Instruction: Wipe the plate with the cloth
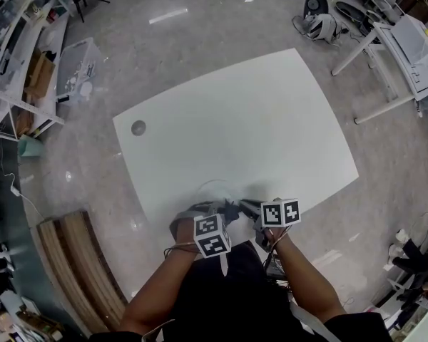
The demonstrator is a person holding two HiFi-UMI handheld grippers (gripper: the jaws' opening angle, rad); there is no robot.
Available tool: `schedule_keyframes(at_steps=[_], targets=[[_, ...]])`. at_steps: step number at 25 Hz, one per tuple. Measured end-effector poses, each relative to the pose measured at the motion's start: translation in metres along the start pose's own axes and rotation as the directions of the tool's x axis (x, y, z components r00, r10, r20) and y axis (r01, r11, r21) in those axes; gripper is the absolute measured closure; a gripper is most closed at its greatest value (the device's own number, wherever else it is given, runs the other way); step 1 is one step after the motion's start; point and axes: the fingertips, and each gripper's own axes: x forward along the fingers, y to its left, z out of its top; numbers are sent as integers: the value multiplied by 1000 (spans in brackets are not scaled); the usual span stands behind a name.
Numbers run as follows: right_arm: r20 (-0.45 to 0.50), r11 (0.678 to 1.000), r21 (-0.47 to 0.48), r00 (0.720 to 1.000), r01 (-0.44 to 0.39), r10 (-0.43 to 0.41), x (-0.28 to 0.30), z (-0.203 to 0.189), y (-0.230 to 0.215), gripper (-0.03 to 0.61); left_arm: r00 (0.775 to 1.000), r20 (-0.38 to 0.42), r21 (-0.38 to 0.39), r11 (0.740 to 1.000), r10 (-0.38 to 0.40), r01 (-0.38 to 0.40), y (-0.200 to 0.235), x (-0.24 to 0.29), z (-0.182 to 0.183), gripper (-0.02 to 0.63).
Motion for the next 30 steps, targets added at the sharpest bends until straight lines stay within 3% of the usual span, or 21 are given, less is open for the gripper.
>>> schedule_keyframes(at_steps=[6, 12, 20, 25, 30], targets=[[-9, 1000, -2, 1000, -4, 4, 1, -2, 2, 557, 998, 0, -27, 998, 58, -58, 50, -5, 0, 560], [0, 1000, -3, 1000, 3, -3, 1, -3, 3, 557, 993, -49, -85, 991, 104, -108, 77, -23, -36, 560], [9, 1000, -7, 1000, 13, -13, 1, -2, 2, 557, 993, -96, -115, 990, 70, -81, 31, -41, -77, 560], [9, 1000, -9, 1000, 15, -15, 0, -3, 1, 557, 997, -74, -107, 994, 4, -12, -15, -30, -62, 560], [12, 1000, -10, 1000, 18, -18, 1, -5, 2, 557, 999, -40, -62, 998, -24, 21, -26, -14, -31, 560]])
